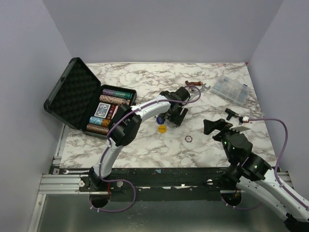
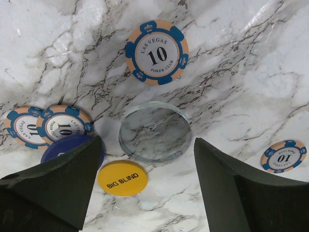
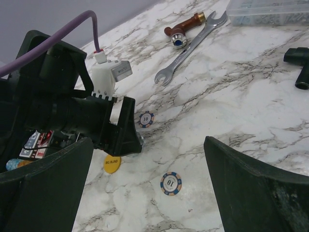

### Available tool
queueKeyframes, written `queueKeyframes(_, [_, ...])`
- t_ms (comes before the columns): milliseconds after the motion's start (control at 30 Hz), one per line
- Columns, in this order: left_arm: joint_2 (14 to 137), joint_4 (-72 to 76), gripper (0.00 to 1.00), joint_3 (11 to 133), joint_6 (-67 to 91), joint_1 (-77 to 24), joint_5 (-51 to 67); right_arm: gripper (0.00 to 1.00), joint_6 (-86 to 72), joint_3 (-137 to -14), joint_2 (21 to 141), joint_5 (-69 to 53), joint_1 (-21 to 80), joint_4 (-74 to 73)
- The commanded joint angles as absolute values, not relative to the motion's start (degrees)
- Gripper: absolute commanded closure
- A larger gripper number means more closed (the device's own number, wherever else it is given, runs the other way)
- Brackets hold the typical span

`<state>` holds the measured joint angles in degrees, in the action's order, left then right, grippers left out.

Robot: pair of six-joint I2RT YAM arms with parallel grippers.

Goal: Pack up texas hold em set

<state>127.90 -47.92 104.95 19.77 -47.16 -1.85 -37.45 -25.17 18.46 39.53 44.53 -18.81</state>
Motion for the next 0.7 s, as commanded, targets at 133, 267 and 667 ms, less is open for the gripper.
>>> queueKeyframes(133, [130.86, -49.39, 0.27, 108.1, 19.87, -47.33, -3.94, 0.0, -36.88, -24.35, 17.86, 39.45, 44.45, -17.14])
queueKeyframes(267, [130.98, -49.83, 0.3, 108.34, 19.51, -47.3, -4.55, 0.0, -36.87, -24.33, 17.83, 39.45, 44.47, -17.12])
queueKeyframes(667, [131.66, -49.88, 0.26, 108.53, 18.64, -47.57, -3.47, 0.0, -36.67, -24.29, 18.79, 39.25, 44.47, -16.8])
